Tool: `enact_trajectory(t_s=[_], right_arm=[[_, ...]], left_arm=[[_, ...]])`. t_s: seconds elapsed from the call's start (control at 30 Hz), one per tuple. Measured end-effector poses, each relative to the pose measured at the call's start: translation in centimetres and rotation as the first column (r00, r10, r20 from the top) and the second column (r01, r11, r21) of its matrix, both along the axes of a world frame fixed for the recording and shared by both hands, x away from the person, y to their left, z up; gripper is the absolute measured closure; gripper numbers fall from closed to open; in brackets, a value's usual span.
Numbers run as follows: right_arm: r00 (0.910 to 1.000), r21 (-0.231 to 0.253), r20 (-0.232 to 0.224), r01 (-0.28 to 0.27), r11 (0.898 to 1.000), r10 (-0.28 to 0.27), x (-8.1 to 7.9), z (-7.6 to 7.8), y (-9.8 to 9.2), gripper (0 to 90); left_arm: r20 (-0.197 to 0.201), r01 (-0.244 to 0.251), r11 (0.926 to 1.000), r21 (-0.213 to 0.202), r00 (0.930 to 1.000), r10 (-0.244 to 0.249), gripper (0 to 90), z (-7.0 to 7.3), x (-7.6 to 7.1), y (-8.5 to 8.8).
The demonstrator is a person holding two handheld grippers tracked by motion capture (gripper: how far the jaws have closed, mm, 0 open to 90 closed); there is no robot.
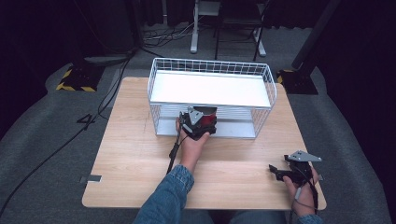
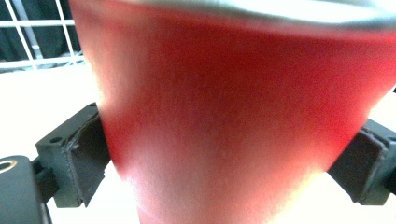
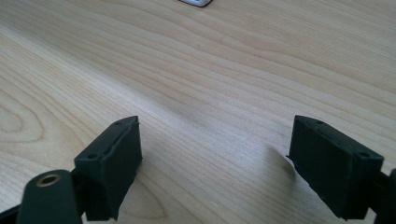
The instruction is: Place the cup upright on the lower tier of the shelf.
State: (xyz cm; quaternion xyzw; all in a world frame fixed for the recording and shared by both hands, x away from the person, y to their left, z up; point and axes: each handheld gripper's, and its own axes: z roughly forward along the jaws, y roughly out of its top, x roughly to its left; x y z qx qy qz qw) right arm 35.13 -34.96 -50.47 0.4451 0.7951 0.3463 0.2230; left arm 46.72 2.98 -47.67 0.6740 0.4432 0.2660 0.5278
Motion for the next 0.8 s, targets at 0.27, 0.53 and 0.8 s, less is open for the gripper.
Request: enact_trajectory(t_s=[0.27, 0.53, 0.8], right_arm=[[1.0, -0.003, 0.003, -0.005, 1.0, 0.005, -0.1, 0.0, 0.0, 17.3], [1.0, -0.001, 0.0, -0.004, 1.0, 0.004, 0.0, 0.0, 0.0, 17.3], [1.0, 0.004, -0.004, -0.005, 1.0, 0.005, 0.0, 0.0, 0.0, 17.3]], left_arm=[[-0.049, 0.047, 0.9983, 0.034, 0.9977, -0.045, 7.5, -0.5, -0.2, 0.7], [-0.122, 0.062, 0.9973, 0.041, 0.9909, -0.056, 13.9, -1.0, -0.9, 1.4], [-0.137, 0.085, 0.9958, 0.033, 0.9874, -0.08, 14.4, -0.5, -2.7, 3.7]])
